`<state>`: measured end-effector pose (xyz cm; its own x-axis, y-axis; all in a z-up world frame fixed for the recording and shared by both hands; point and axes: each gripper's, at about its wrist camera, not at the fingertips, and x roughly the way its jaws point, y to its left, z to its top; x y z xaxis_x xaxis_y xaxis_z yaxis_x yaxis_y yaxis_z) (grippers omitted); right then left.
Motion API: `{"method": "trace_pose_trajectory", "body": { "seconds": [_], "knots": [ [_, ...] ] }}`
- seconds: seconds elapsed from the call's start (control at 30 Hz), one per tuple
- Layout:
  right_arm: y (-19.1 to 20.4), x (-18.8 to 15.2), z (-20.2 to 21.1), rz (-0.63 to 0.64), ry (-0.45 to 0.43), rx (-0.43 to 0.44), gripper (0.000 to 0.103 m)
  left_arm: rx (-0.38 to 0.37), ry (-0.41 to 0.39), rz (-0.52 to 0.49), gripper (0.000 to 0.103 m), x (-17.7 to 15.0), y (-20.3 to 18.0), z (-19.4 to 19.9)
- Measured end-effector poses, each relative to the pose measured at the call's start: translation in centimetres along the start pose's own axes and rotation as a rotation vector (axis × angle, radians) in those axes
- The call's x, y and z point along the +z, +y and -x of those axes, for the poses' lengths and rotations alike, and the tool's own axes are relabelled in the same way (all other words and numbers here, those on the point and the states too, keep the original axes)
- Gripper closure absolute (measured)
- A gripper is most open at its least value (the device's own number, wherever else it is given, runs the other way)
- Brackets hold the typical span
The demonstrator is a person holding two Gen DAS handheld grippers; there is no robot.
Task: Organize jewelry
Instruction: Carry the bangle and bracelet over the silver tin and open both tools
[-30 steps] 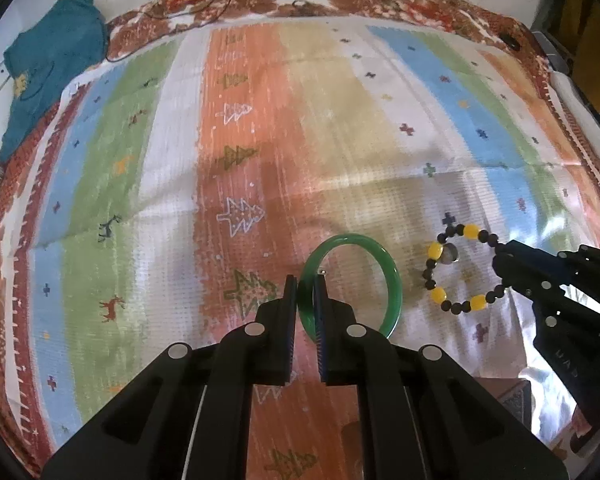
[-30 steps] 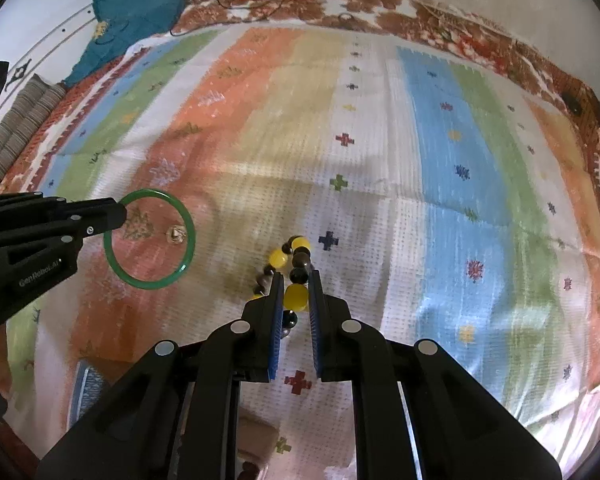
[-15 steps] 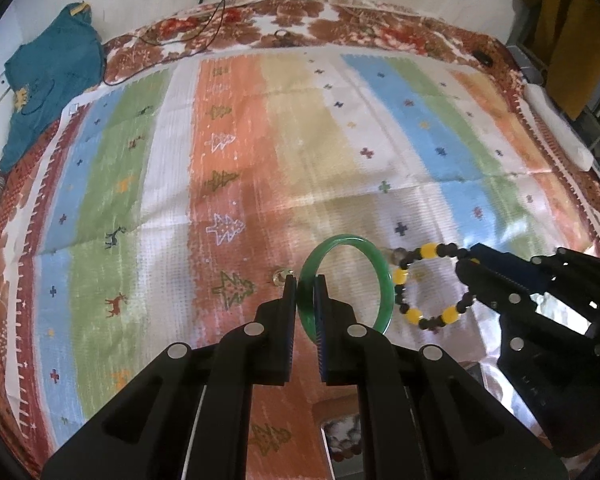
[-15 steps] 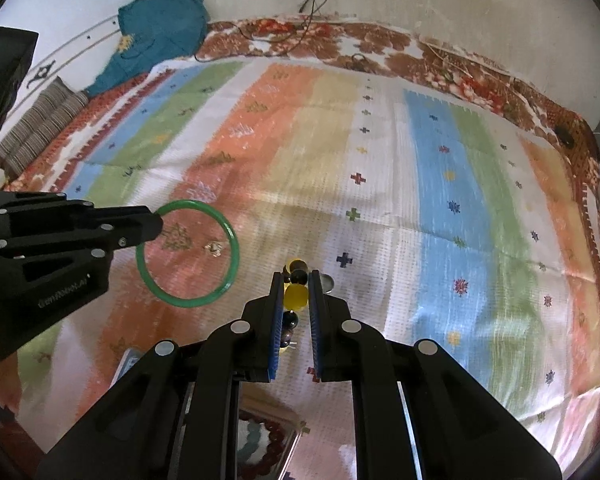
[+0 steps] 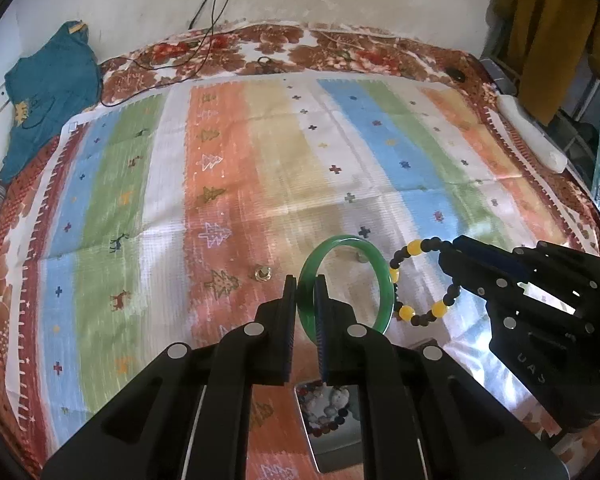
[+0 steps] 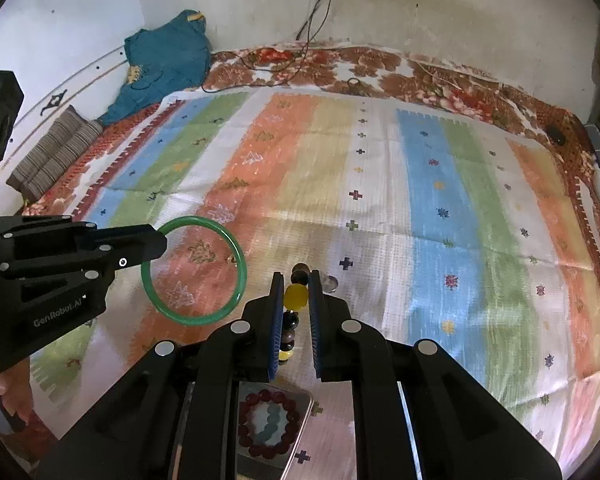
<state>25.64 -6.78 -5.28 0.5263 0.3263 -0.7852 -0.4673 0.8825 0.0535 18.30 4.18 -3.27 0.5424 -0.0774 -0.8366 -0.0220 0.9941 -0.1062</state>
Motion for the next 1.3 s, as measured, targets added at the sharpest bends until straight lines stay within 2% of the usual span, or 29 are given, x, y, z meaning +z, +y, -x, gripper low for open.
{"method": "trace_pose_trajectory", "body": {
  "seconds": [0.3,0.4,1.3],
  "knots": [
    [0.5,-0.8,2.4,0.010,-0.043,0.013,0.090,-0.021,-0.039,-0.004,0.095,-1.3,-0.7,2.3],
    [0.8,-1.1,2.9,0.015,-0.051,0.016,0.090,-0.013,-0.046,-0.035,0.095,-1.9,-1.5,2.9],
    [1.8,-4.7,6.1,0.031,-0.059,0.051,0.090,-0.046,-0.057,-0.039,0.095,-5.5,-2.3,5.3]
  ]
}}
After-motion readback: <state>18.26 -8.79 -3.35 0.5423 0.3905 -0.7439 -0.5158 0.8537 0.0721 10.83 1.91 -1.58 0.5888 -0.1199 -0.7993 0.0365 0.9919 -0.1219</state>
